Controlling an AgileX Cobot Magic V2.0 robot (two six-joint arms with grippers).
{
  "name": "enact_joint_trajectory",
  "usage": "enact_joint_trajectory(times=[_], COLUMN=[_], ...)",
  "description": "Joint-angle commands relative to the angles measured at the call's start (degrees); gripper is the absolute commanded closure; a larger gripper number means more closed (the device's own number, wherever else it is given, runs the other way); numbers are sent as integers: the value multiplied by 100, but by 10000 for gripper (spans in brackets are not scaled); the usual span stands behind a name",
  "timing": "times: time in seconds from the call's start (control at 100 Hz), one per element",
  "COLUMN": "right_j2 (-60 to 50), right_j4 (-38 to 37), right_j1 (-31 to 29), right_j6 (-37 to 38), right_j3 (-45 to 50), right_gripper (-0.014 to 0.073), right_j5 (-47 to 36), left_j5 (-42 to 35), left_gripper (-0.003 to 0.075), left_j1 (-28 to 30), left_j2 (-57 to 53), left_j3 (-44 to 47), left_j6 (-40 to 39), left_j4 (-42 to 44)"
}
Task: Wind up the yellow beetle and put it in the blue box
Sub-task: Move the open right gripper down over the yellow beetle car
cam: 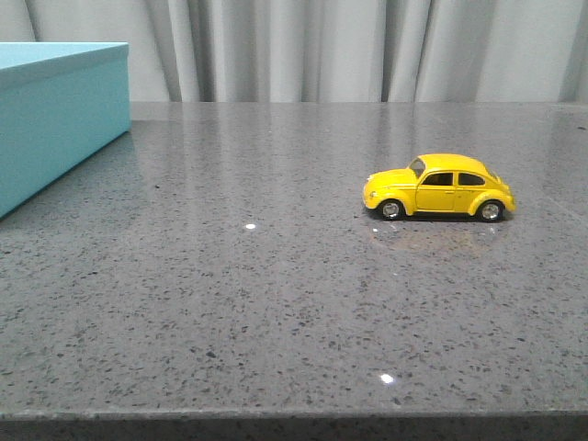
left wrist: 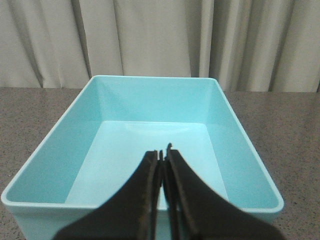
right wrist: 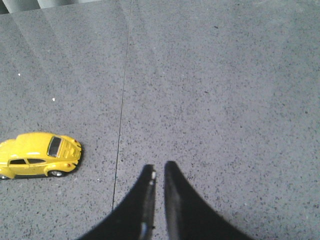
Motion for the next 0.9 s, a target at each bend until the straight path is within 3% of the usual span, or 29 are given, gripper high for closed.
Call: enact_joint_trajectory(times=[0.0,0.08,0.18,0.54,0.73,0.89], right_j2=[248,413,623,733,1369,1964], right_j4=[28,28,51,142,170,165], right_j1=[-11,-11,-11,-11,16,407], right_j6=[-36,-36,-36,-31,-31,-31], right_j3=[-354,-504,-658,-670,-1249,-1867], right_gripper=[400,344,341,341,341,309], right_j5=[-309,-160,-80,-422,477,719], left_j5=[-342,-342,-381,-853,-923,-923], left_gripper=[601,505,415,420,420,420], left_j1=[-4,-4,-4,-26,-26,-26], left_j2=[210,335,417,430,430,430], left_j3=[-270,-298,-322,-322,-322,-322], left_j6=[-23,-23,-23,-23,-23,-23], left_j4=[-74,-74,-74,-132,-151,-151])
